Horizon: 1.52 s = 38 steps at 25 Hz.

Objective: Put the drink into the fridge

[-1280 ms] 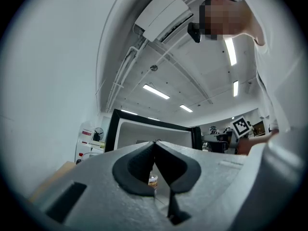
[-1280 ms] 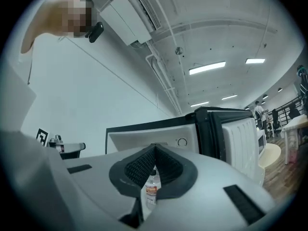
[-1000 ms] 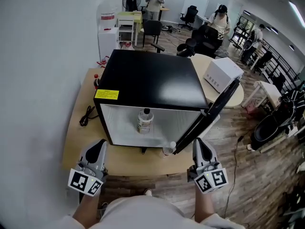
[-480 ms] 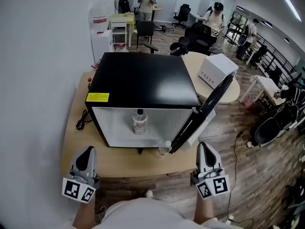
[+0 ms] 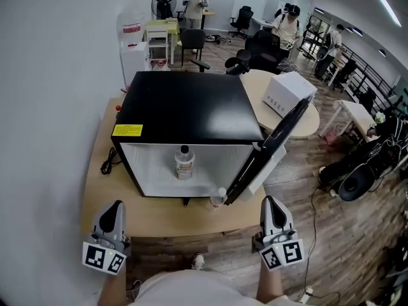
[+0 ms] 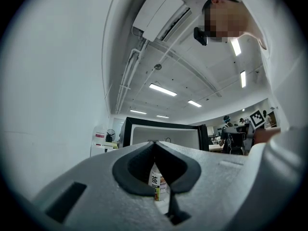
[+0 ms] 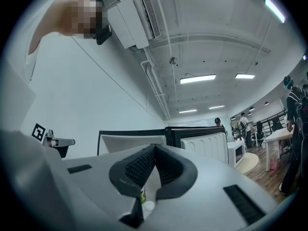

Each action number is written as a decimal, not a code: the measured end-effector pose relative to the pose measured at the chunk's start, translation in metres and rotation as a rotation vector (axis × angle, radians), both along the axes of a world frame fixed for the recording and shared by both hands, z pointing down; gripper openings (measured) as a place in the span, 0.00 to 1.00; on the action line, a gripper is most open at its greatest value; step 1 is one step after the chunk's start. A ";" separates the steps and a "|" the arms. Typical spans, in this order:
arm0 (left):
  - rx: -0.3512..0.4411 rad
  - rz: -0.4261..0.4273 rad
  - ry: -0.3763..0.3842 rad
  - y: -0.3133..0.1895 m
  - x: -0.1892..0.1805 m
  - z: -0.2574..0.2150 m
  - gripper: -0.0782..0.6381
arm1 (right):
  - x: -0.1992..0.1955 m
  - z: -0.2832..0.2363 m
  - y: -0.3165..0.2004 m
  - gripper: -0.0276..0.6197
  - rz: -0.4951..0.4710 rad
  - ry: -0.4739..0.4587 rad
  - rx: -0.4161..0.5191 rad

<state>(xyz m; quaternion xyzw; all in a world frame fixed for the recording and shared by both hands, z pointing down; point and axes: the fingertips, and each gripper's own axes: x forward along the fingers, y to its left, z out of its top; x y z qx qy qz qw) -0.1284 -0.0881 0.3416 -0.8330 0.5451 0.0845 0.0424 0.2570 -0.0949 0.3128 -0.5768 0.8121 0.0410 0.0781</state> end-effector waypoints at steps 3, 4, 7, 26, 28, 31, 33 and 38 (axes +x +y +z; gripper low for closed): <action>-0.009 -0.016 0.000 0.004 -0.004 0.005 0.13 | -0.001 0.004 0.003 0.05 -0.007 -0.004 -0.009; -0.010 -0.020 0.000 0.006 -0.005 0.005 0.13 | -0.002 0.005 0.003 0.05 -0.009 -0.005 -0.013; -0.017 -0.029 0.005 0.012 -0.006 0.008 0.13 | -0.006 0.008 0.005 0.05 -0.022 -0.005 -0.021; -0.013 -0.046 0.008 0.039 -0.008 0.013 0.13 | -0.044 0.026 0.025 0.05 -0.135 0.010 -0.045; -0.013 -0.050 0.005 0.042 -0.010 0.012 0.13 | -0.050 0.024 0.025 0.05 -0.150 0.013 -0.040; -0.012 -0.056 0.008 0.044 -0.010 0.011 0.13 | -0.057 0.020 0.024 0.05 -0.171 0.018 -0.033; -0.009 -0.055 0.011 0.044 -0.008 0.011 0.13 | -0.059 0.021 0.023 0.05 -0.179 0.023 -0.035; -0.008 -0.046 0.009 0.040 -0.005 0.010 0.13 | -0.058 0.023 0.019 0.05 -0.176 0.034 -0.049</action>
